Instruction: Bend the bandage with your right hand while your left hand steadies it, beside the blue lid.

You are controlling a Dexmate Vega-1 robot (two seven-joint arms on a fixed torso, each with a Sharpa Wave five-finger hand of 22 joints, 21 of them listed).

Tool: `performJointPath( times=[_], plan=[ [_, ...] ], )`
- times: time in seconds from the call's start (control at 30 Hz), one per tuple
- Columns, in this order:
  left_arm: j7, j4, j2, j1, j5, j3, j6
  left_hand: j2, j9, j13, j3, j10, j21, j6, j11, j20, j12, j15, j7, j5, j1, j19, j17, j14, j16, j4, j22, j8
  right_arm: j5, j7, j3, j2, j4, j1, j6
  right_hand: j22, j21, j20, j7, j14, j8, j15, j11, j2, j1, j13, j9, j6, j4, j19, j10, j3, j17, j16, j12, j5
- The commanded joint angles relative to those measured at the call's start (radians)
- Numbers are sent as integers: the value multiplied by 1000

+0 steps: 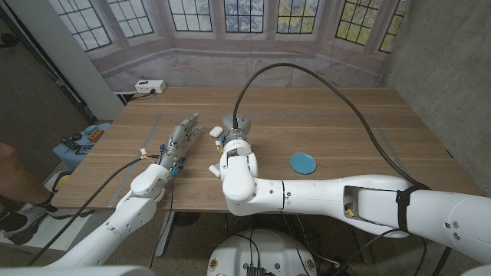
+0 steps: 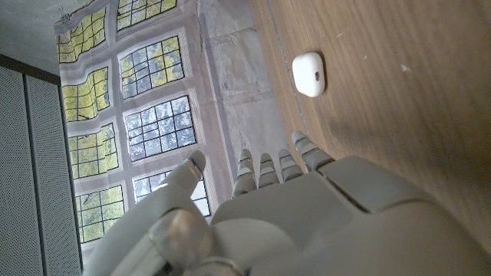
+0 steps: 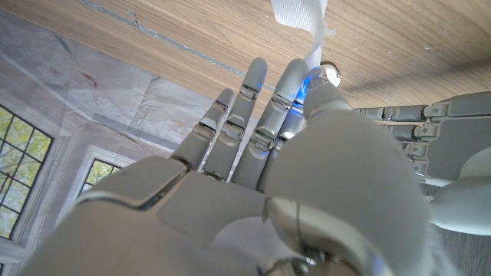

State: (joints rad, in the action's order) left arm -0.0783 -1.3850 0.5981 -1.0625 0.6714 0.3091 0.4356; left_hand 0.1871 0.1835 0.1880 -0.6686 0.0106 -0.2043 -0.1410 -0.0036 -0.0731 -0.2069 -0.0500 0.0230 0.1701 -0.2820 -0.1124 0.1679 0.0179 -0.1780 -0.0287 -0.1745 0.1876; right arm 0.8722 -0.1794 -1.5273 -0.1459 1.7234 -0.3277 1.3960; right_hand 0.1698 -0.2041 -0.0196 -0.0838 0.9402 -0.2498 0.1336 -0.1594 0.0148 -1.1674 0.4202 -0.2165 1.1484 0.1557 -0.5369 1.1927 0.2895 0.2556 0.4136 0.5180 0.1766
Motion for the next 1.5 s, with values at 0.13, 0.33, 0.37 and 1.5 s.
performJointPath(
  times=[0.13,0.33,0.37,1.5],
  plan=[
    [2,-8,4,-8,2,-2,-10,-12,4,4,3,3,2,-5,1,-4,0,-2,0,5,-2,1,2,6,0,-1,-6,0,-84,46,11,-9,32,-9,0,6,3,4,0,-1,6,87,-1,14,-1,3,-2,0,-2,2,-7,-6,2,-6,5,8],
    [-1,-2,3,-5,4,-2,-11,-12,4,4,3,3,2,-5,1,-5,-1,-2,1,5,-2,1,2,6,0,-1,-6,1,-167,89,9,-14,45,4,-1,6,3,3,1,-4,7,86,0,14,0,3,-3,1,-2,0,-8,-7,1,-9,6,8],
    [-2,-2,3,-6,4,-2,-11,-12,4,4,3,4,2,-5,1,-5,-1,-3,1,5,-2,1,2,6,0,-2,-6,1,-180,100,12,-13,44,2,0,5,3,3,0,-3,7,86,1,14,-1,3,-3,2,-2,0,-7,-7,2,-8,6,8],
    [24,-38,10,-37,-5,-7,-8,-13,4,4,3,3,3,-7,1,-6,0,-4,1,5,-2,4,2,8,0,-3,-6,1,-602,404,3,-41,84,53,-30,5,3,5,5,-2,24,79,16,18,21,-1,-4,-19,-11,-2,-34,-17,4,-15,-1,7]
  ],
)
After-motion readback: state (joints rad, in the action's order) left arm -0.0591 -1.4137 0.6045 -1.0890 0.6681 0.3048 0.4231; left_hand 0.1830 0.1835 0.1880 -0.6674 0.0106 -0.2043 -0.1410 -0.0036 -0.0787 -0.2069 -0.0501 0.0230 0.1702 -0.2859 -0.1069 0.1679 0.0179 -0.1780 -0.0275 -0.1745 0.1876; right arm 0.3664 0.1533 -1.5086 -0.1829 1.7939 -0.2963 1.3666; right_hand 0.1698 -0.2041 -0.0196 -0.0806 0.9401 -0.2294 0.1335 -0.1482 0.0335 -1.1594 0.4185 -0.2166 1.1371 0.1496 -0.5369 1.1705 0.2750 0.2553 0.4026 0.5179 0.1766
